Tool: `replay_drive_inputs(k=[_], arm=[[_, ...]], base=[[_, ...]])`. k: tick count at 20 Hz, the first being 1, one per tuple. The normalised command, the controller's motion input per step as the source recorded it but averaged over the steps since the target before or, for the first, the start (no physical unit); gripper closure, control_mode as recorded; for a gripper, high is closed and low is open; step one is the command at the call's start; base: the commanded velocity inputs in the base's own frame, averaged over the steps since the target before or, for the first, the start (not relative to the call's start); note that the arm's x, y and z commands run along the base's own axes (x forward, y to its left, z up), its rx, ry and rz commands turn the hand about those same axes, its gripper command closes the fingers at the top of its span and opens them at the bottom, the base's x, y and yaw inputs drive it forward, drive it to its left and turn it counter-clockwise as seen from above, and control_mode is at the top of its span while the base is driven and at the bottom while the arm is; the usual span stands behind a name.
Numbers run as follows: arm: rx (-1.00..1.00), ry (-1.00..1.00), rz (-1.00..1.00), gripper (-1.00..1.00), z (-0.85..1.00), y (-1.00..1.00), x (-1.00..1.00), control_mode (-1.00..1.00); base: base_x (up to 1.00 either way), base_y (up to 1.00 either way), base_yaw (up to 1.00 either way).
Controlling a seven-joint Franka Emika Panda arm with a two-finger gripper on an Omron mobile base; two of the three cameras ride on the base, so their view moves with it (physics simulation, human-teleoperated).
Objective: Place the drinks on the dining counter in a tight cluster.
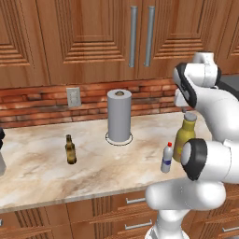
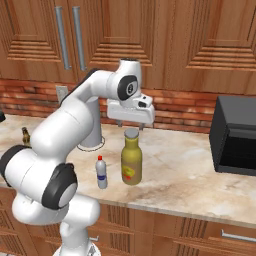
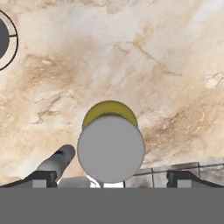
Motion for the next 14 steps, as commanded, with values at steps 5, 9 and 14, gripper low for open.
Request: replay_drive_inputs(k=[5,9,14], arm=[[0.00,0.00,0.00,-1.00,-0.04,0.00,-0.03,-1.00],[0.03,0.00,0.00,-1.00,-0.15,0.00,-0.09,-1.00],[0.04,-0.05,0.00,-1.00,-0.24,0.00,0.00,-1.00]], base=[[0.00,0.00,0.00],[0.00,0.00,0.00],[0.00,0.00,0.00]])
